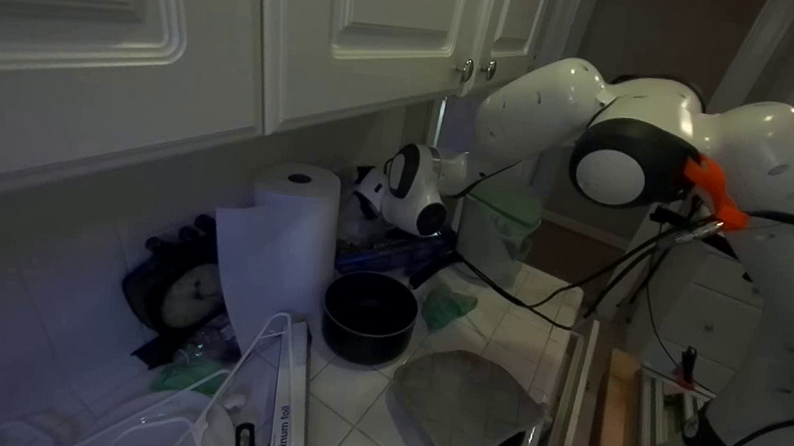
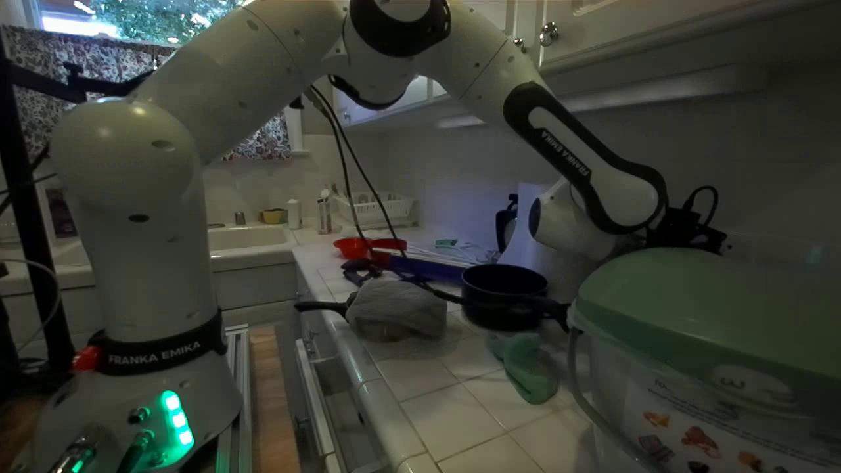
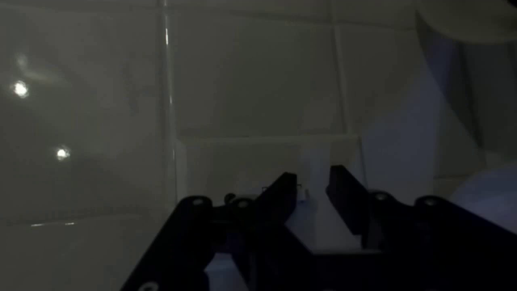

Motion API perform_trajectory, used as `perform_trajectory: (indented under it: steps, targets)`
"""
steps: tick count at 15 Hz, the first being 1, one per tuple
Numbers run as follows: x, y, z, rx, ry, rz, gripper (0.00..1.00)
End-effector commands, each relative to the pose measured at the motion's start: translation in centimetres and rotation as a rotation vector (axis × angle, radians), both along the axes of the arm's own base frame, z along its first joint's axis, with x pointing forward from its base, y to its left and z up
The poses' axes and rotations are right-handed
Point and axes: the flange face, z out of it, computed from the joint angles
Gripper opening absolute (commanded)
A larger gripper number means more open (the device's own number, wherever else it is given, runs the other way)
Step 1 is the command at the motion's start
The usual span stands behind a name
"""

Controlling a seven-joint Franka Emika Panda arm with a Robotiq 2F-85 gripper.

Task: Turn off the light

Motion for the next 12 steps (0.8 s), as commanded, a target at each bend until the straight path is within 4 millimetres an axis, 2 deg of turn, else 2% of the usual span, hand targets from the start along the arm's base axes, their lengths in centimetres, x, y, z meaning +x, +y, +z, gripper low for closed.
perform_trajectory:
  steps: [1,2,3,4,7,11,12]
  targets:
    - [0.3,0.9,-1.6,0.021,0.031,0.02,0.22]
    - [0.3,1.1,-1.5,0.022,0.032,0.022,0.26]
    - [0.3,1.3,-1.4,0.018,0.029,0.024,0.51]
    - [0.4,1.6,-1.3,0.017,0.027,0.028,0.51]
    - [-0.1,3.2,-0.1,0.016,0.031,0.045,0.72]
    - [-1.8,3.8,1.2,0.002,0.014,0.033,0.98]
    - [-2.3,4.0,1.8,-0.002,-0.002,0.027,1.0]
